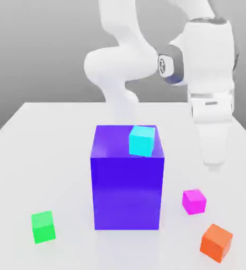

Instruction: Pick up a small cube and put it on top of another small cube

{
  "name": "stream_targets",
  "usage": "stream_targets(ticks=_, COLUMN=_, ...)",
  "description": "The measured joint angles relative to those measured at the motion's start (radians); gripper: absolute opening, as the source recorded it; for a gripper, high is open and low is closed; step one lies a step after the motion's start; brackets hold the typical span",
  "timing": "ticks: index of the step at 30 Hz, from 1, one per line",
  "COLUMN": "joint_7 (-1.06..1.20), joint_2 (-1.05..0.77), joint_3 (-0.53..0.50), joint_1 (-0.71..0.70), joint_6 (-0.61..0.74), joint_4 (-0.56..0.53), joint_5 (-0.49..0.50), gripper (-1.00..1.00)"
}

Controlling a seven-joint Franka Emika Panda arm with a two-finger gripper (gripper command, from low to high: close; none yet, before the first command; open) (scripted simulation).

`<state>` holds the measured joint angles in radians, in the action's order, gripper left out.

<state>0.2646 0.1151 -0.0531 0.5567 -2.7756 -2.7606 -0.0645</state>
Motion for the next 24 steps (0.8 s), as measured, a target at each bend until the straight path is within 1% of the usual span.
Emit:
stream_targets(ticks=4, joint_7=0.134, joint_2=-0.113, joint_3=0.035, joint_1=0.053, joint_6=-0.082, joint_4=-0.075, joint_5=0.047, gripper=0.00)
stream_targets(ticks=8, joint_7=0.162, joint_2=-0.250, joint_3=0.028, joint_1=0.058, joint_6=-0.191, joint_4=-0.068, joint_5=0.061, gripper=0.00)
stream_targets(ticks=11, joint_7=0.177, joint_2=-0.358, joint_3=0.040, joint_1=0.050, joint_6=-0.280, joint_4=-0.050, joint_5=0.043, gripper=0.00)
stream_targets(ticks=12, joint_7=0.174, joint_2=-0.388, joint_3=0.044, joint_1=0.045, joint_6=-0.304, joint_4=-0.045, joint_5=0.046, gripper=-1.00)
stream_targets(ticks=19, joint_7=0.173, joint_2=-0.393, joint_3=0.045, joint_1=0.044, joint_6=-0.305, joint_4=-0.044, joint_5=0.048, gripper=-1.00)
stream_targets(ticks=24, joint_7=0.162, joint_2=-0.236, joint_3=0.032, joint_1=0.053, joint_6=-0.179, joint_4=-0.072, joint_5=0.064, gripper=-1.00)
